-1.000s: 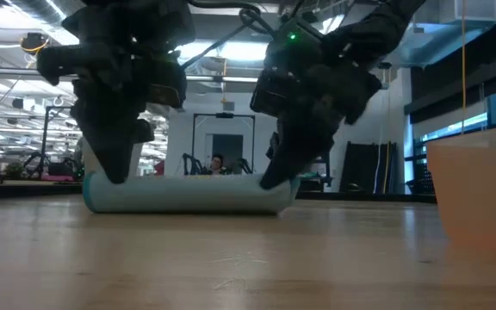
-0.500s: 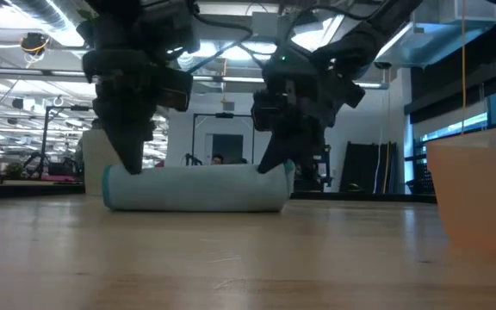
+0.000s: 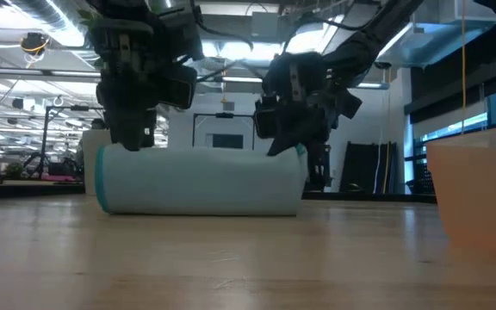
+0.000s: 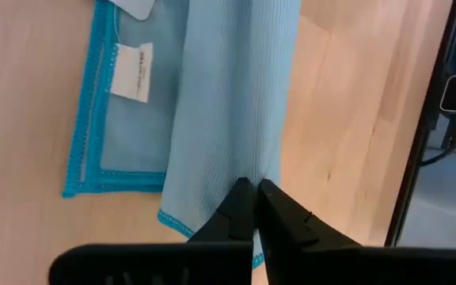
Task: Roll microfiber towels into tight, uniform cylinder then place into a basket
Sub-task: Roll the light blue microfiber towel
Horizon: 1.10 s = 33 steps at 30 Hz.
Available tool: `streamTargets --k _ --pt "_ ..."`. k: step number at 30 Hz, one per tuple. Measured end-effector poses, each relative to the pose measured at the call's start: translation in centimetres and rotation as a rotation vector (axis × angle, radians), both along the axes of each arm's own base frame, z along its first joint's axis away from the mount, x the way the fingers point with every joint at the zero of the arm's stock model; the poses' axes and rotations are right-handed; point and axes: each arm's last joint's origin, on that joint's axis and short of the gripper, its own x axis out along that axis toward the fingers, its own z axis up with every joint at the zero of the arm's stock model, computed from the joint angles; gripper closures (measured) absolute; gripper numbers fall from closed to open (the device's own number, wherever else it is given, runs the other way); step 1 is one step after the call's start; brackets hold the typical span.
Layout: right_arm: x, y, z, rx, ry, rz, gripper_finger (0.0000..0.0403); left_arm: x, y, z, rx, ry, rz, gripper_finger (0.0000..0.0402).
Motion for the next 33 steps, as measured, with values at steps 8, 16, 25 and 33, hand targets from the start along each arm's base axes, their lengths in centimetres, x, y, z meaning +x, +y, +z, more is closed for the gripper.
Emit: streamTargets --k 8,16,25,33 --pt "0.0 -0.7 -1.1 0.03 0.063 -0.052 0.0392 0.2 1.5 -1.1 -0.014 0.042 0.052 0.0401" --pt "-0.5 -2.9 -1.3 0.012 0.121 -0.189 0.0392 0.4 3.1 -2.2 0.007 0.097 0.141 0.0401" --pt "-0.6 -3.8 -1.4 -0.023 0.162 -0.284 0.0391 0.3 4.3 -2.4 0.054 0.108 0.194 0.0401" --pt "-0.6 -2.8 -1.0 0.148 0.094 -0.096 0.0393 0.4 3.4 -2.1 -0.146 0.076 0.113 0.0401"
